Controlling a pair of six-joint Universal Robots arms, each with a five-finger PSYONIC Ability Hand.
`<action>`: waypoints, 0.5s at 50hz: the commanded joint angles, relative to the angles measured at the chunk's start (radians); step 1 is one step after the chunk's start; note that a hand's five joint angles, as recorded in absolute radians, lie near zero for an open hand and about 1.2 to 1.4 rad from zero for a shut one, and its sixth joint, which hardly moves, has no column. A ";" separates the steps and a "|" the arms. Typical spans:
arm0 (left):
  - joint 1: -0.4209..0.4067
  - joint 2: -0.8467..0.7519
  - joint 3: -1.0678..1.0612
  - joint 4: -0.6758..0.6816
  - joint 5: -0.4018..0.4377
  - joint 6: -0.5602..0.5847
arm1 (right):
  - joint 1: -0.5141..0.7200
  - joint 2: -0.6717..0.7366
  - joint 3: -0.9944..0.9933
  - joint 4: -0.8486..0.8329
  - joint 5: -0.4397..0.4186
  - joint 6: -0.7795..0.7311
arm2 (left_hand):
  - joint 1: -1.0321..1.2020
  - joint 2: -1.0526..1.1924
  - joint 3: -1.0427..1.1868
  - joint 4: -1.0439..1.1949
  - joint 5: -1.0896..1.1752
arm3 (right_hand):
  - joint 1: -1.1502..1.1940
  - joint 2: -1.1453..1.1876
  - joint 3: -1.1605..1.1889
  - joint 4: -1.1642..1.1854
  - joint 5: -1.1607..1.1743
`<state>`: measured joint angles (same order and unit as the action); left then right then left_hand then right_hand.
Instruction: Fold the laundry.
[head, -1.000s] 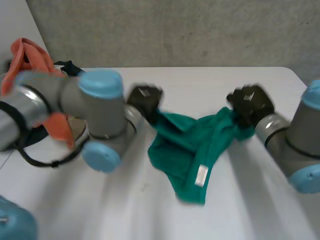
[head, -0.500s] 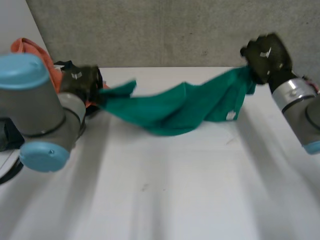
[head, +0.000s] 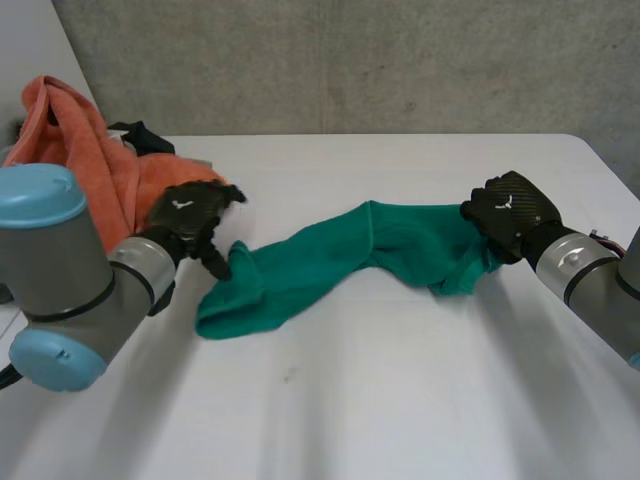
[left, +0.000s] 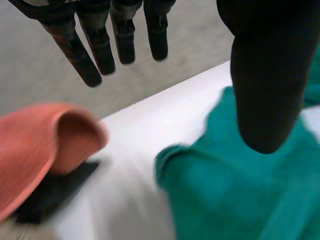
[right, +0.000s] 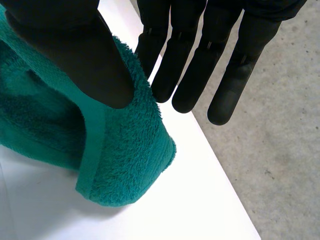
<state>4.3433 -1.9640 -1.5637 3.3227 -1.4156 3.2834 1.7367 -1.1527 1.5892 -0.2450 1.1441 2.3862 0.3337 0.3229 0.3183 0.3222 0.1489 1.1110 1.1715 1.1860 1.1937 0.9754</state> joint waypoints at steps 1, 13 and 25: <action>-0.128 -0.032 -0.039 0.031 0.149 0.228 | 0.009 0.004 -0.011 0.001 0.055 0.019 | 0.118 0.128 0.133 0.129 0.128 | 0.285 0.225 0.210 0.203 0.246; -0.237 -0.358 0.266 -0.046 -0.072 0.450 | 0.018 0.021 -0.011 0.004 0.062 0.016 | 0.121 0.131 0.136 0.132 0.131 | 0.285 0.225 0.210 0.203 0.246; -0.223 -0.492 0.455 -0.029 -0.065 0.466 | 0.027 0.022 -0.006 0.009 0.065 0.013 | 0.801 0.812 0.816 0.812 0.811 | 0.285 0.225 0.210 0.203 0.246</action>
<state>4.1059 -2.4166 -1.1692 3.2759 -1.4872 3.7483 1.7628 -1.1301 1.5822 -0.2374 1.2063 2.3998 0.7094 0.6838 0.6837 0.6856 0.4942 1.1110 1.1715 1.1860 1.1937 0.9754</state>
